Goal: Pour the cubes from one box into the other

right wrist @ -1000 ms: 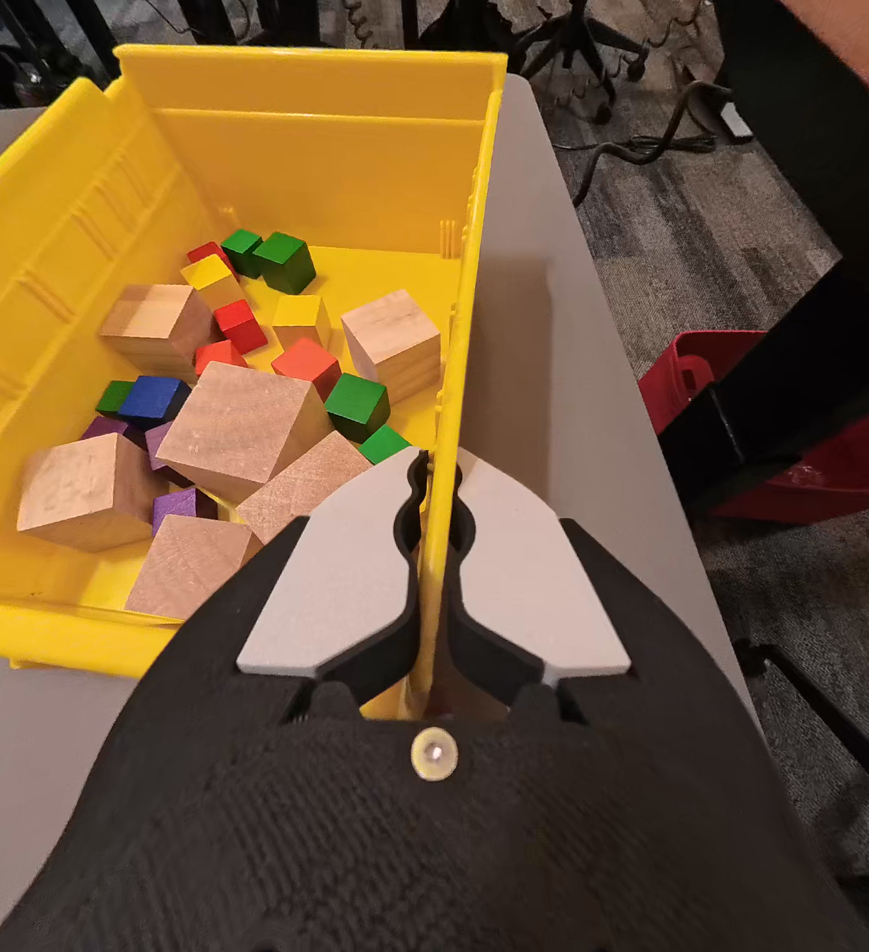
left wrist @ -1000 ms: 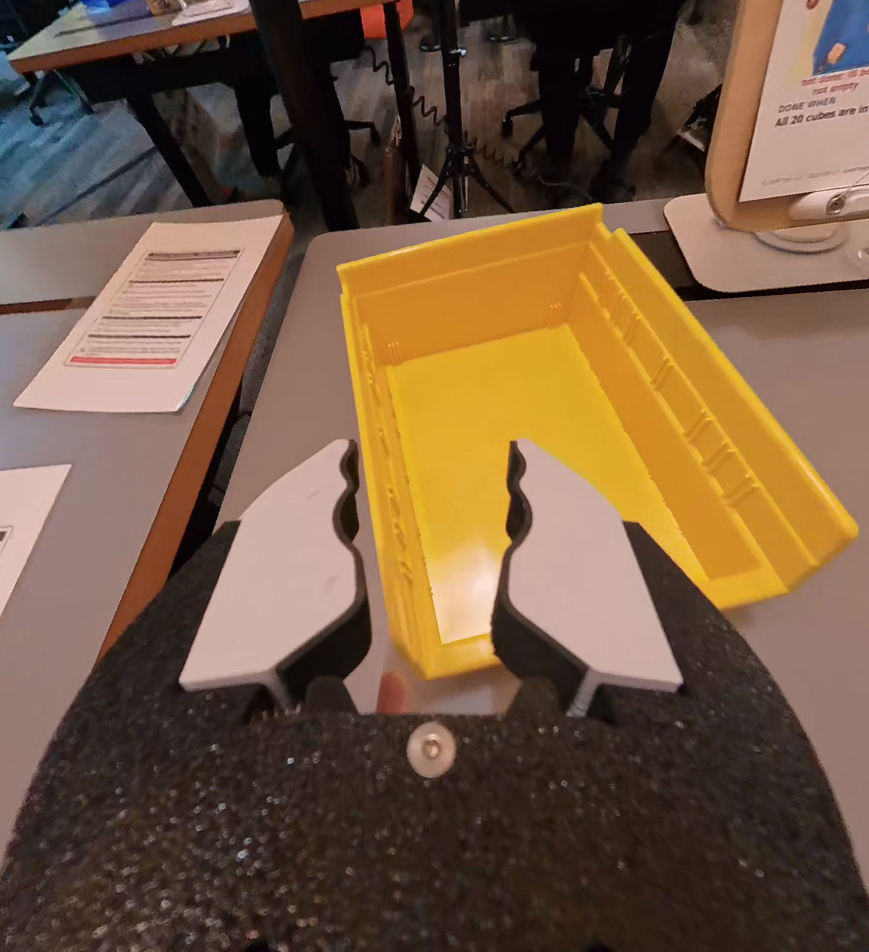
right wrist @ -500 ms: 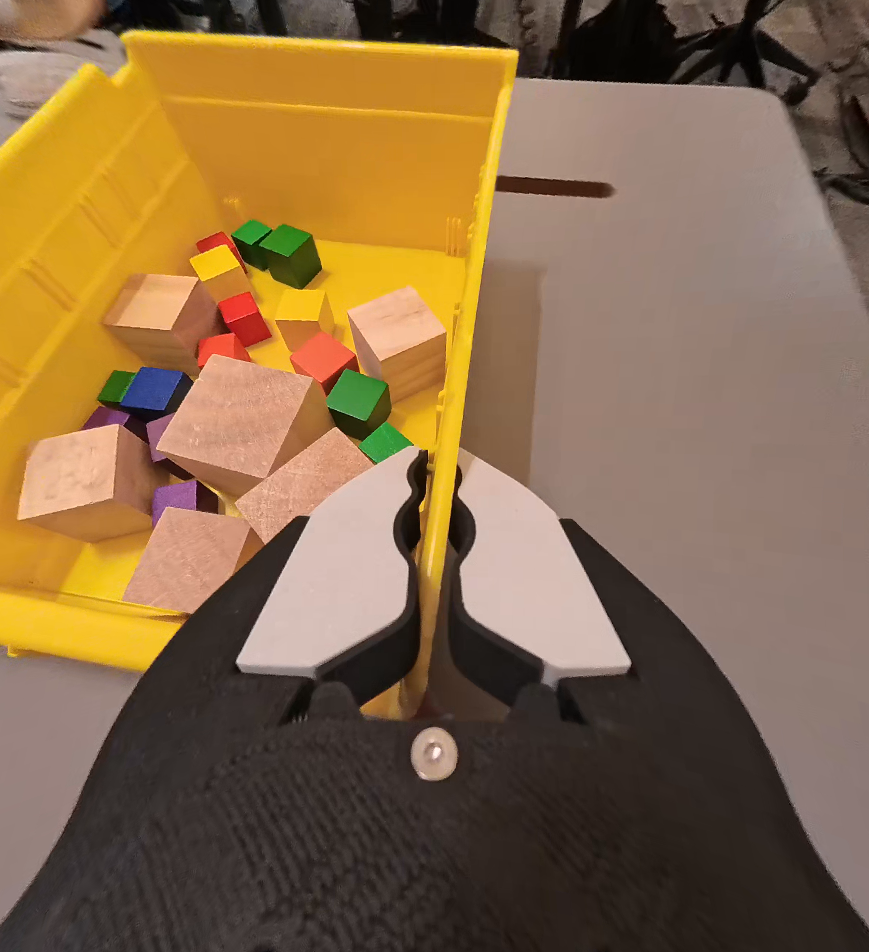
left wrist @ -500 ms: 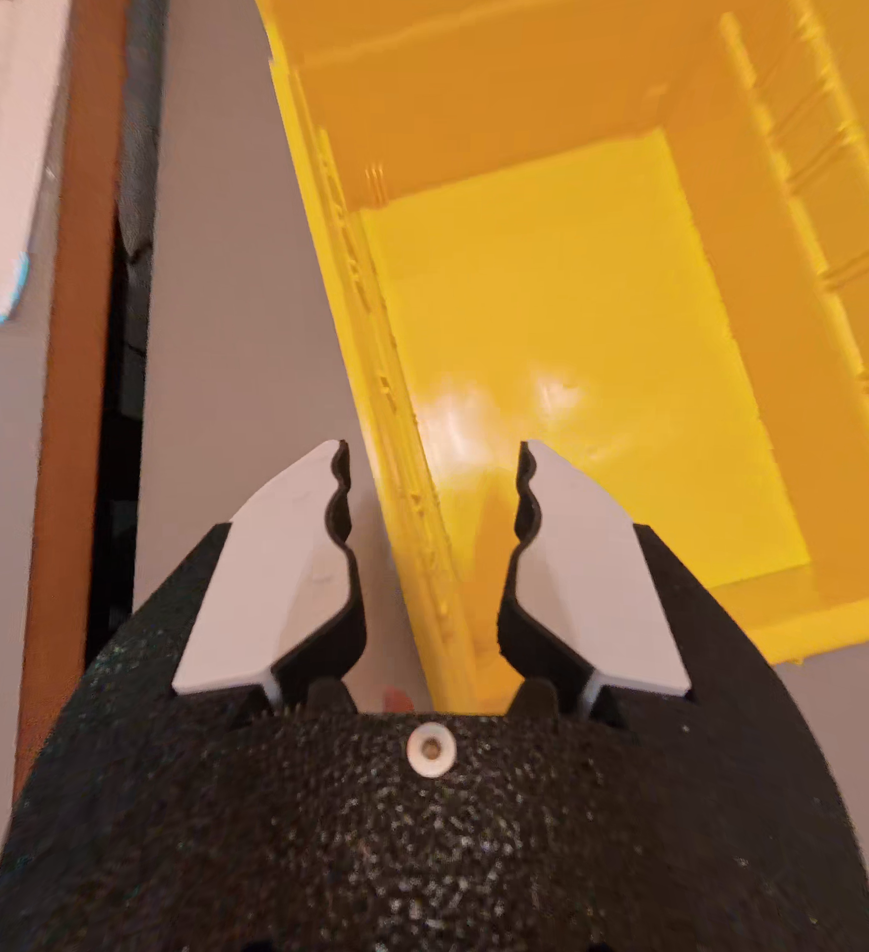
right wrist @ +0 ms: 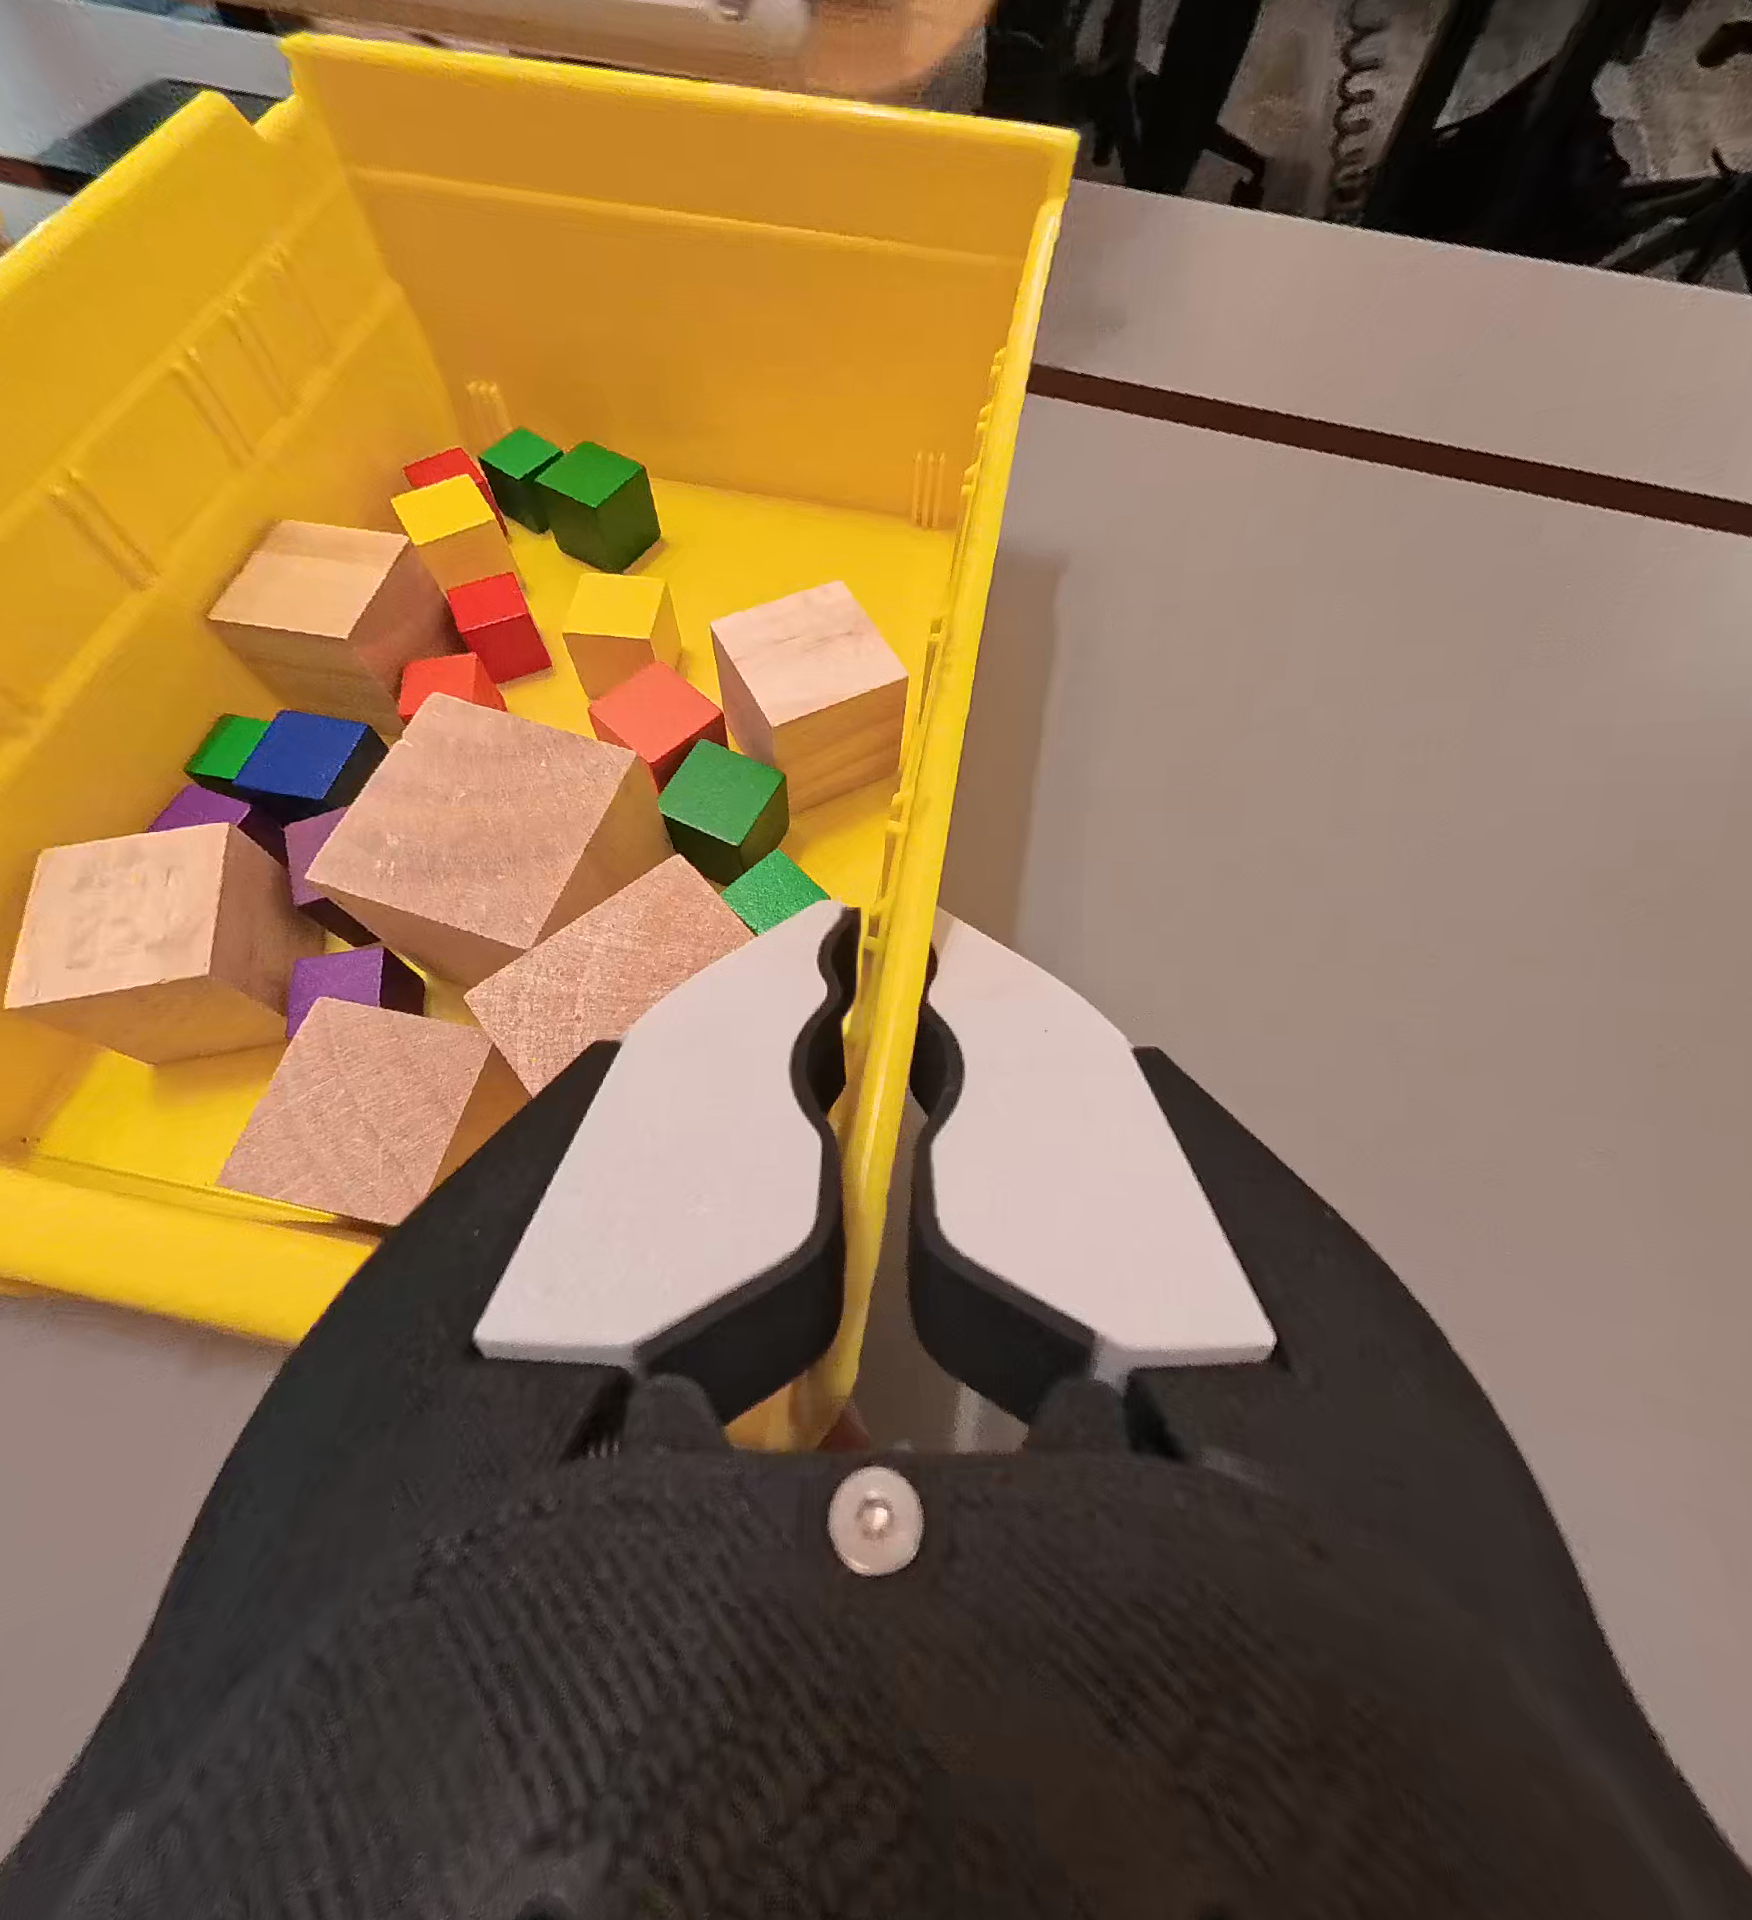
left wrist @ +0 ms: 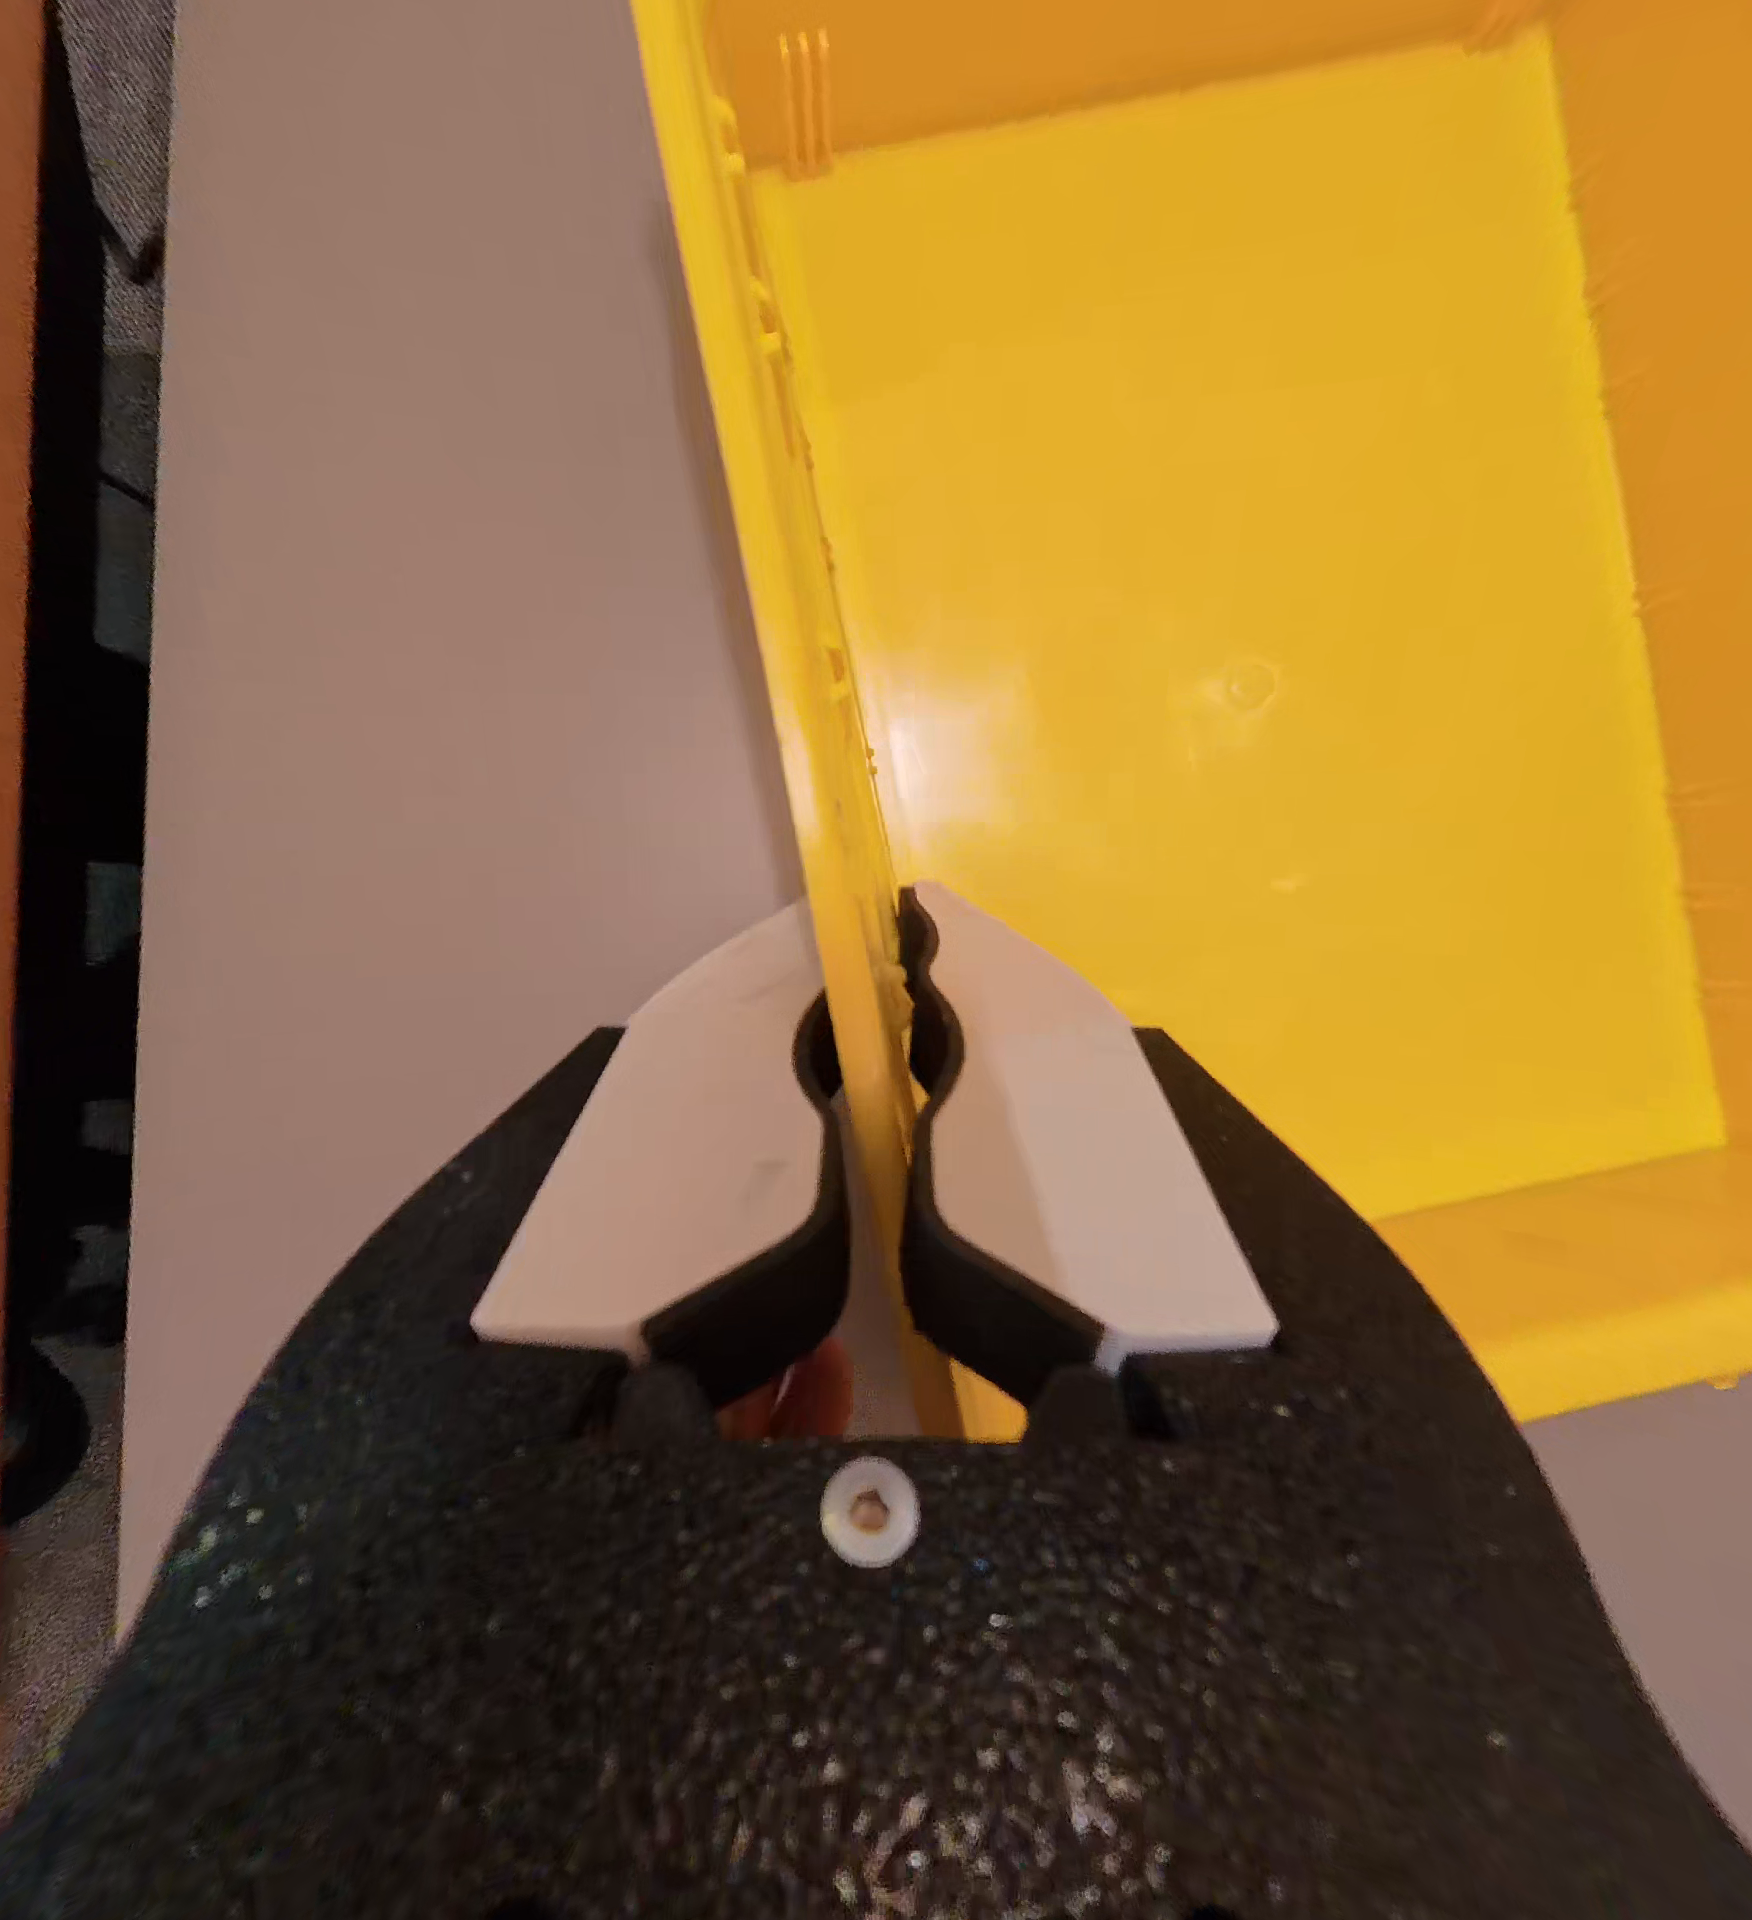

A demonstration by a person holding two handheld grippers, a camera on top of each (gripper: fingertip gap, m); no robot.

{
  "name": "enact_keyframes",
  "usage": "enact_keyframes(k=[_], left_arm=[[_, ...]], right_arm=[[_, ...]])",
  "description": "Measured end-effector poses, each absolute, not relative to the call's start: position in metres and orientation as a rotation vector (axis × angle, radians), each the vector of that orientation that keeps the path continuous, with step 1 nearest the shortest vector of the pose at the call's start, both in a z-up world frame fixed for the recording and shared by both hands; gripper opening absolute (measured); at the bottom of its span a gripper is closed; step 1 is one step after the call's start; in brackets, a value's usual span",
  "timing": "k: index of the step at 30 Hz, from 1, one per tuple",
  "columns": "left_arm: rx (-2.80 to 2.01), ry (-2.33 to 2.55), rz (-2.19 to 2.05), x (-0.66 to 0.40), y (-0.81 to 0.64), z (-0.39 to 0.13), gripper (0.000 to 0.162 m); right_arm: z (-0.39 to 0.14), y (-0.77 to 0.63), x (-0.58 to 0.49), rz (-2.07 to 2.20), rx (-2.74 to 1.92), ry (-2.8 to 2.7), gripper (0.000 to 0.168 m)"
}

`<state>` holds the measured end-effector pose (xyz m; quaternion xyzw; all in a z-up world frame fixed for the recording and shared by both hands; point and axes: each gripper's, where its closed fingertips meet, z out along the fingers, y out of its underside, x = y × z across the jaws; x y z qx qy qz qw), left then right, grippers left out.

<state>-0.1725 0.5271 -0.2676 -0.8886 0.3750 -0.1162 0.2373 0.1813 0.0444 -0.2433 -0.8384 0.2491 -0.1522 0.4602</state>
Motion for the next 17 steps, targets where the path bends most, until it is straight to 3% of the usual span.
enact_keyframes(k=[1,8,17], left_arm=[[-2.45,1.021,-0.348,-0.173,0.524,-0.266,0.005],[-2.514,1.071,-0.546,-0.181,0.498,-0.24,0.005],[-2.331,1.108,-0.696,-0.146,0.464,-0.14,0.005]], right_arm=[[-0.243,0.051,0.174,-0.369,-2.065,0.602,0.008],[-0.242,0.095,0.126,-0.251,-2.049,0.546,0.02],[-0.241,0.142,0.068,-0.087,-2.046,0.457,0.043]])
